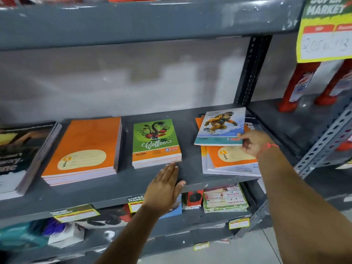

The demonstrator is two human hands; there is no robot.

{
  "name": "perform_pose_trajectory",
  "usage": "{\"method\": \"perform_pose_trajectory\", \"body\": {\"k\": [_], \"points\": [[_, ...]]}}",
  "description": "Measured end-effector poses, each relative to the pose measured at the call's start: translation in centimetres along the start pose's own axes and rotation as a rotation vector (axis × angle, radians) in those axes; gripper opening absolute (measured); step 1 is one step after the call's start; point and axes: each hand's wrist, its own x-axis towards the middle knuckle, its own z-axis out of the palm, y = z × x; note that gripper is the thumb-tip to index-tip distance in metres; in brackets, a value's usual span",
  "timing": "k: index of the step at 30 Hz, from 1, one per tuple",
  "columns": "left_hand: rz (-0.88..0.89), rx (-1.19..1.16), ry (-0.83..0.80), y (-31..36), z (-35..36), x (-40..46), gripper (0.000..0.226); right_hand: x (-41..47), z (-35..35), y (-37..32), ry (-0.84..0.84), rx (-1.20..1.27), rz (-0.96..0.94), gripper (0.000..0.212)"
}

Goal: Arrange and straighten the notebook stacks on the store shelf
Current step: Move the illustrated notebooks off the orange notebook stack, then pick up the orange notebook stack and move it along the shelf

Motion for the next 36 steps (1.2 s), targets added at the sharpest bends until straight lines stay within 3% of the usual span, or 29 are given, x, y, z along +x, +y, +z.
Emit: {"method": "perform_pose_trajectory", "body": {"k": [2,8,14,19,24,27,30,32,36], "points": [[-0.084,-0.049,-0.071,-2.2,-0.2,-1.4,0.08,-0.4,1.7,0.2,-0.03,0.032,0.021,0.008],[-0.197,0.022,0.006,-6.4,-0.5,-4.2,0.076,-0.5,8.9,2.4,-0.268,-0.054,0.073,0.024],[-0.192,0.01,0.032,-7.7,-0.2,-4.6,0.076,-0.5,13.0,5.8,-0.27,-0.204,0.074,0.024],[-0.138,0.0,0.088,-8.1,0.4,-4.6,0.073,0.4,13.7,6.9,-0.116,-0.465,-0.139,0.007],[-0.1,0.004,0.148,-8.2,0.9,-4.4,0.073,0.4,14.2,7.0,0.047,-1.063,-0.398,0.035],[-0.021,-0.034,0.374,-7.4,1.1,-4.0,0.061,-0.1,13.1,6.7,0.044,-1.008,-0.479,0.031],[0.181,-0.105,0.561,-4.0,-0.1,-2.0,0.03,0.3,9.5,5.9,0.309,-0.816,-0.504,0.029],[0.218,-0.211,0.473,0.1,-1.6,0.0,0.026,1.1,6.2,5.8,0.423,-0.82,-0.431,0.03],[-0.008,-0.572,0.009,7.9,-2.9,4.5,0.021,1.4,-0.4,6.4,0.411,-0.886,-0.19,0.037]]}}
